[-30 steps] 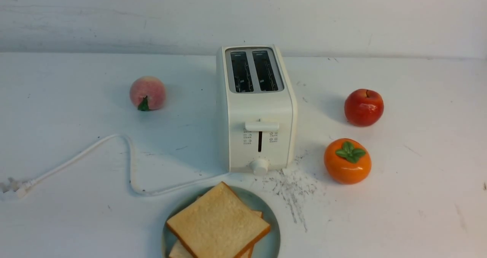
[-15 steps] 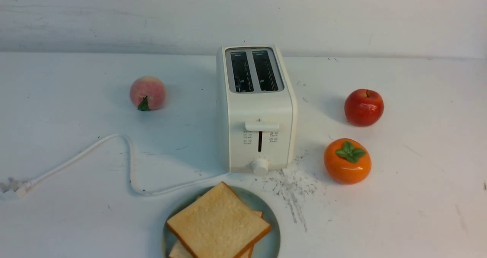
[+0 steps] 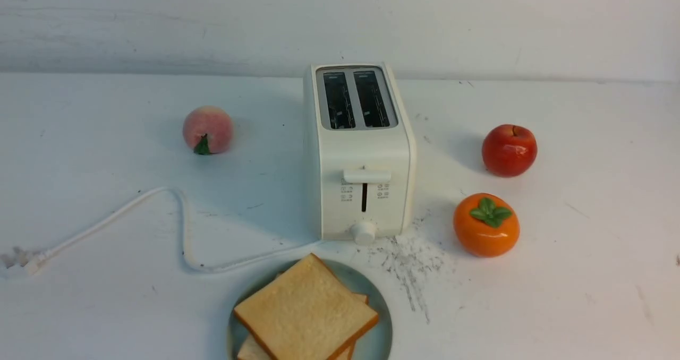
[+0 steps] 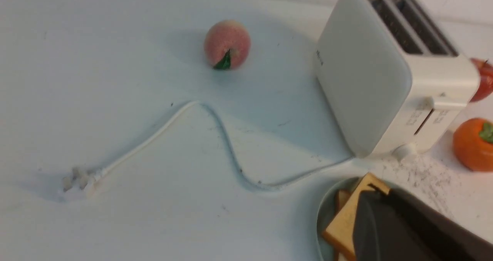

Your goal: Take toasted bread from bread machine on white table place on plate.

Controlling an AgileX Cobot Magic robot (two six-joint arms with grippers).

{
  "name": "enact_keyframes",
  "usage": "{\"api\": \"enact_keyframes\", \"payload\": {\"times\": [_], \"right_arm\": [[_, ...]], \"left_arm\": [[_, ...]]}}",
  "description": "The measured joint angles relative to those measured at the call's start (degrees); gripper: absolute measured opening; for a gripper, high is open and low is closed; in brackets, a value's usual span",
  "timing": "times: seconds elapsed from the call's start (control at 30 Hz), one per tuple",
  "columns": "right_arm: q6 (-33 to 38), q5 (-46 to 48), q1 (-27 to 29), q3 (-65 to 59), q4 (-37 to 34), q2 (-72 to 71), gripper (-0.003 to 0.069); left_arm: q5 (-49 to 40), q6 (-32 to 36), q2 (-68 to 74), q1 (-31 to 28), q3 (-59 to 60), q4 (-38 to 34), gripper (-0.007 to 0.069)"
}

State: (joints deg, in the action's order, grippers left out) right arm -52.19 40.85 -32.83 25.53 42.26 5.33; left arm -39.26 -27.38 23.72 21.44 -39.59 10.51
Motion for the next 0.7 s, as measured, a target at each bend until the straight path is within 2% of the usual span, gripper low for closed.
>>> {"api": "enact_keyframes", "payload": {"times": [0.03,0.1,0.17,0.23,0.37,0.47,0.7], "right_arm": [[0.0,0.0,0.0,0.0,0.0,0.0,0.0029],[0.0,0.0,0.0,0.0,0.0,0.0,0.0034],[0.0,0.0,0.0,0.0,0.0,0.0,0.0035],[0.0,0.0,0.0,0.0,0.0,0.0,0.0039],[0.0,0.0,0.0,0.0,0.0,0.0,0.0045],[0.0,0.0,0.0,0.0,0.0,0.0,0.0048],[0.0,0.0,0.0,0.0,0.0,-0.1,0.0057]], "left_arm": [[0.6,0.0,-0.5,-0.3,0.9,-0.1,0.0017],[9.2,0.0,-4.8,-3.7,8.5,-2.0,0.0019],[13.1,0.0,-6.8,-5.5,12.0,-3.1,0.0020],[20.7,0.0,-12.0,-10.5,21.8,-5.6,0.0022],[26.2,0.0,-19.5,-15.8,34.5,-7.2,0.0029],[26.3,0.0,-23.7,-17.8,40.4,-7.6,0.0029],[19.0,4.5,-24.3,-18.4,41.2,-8.2,0.0036]]}}
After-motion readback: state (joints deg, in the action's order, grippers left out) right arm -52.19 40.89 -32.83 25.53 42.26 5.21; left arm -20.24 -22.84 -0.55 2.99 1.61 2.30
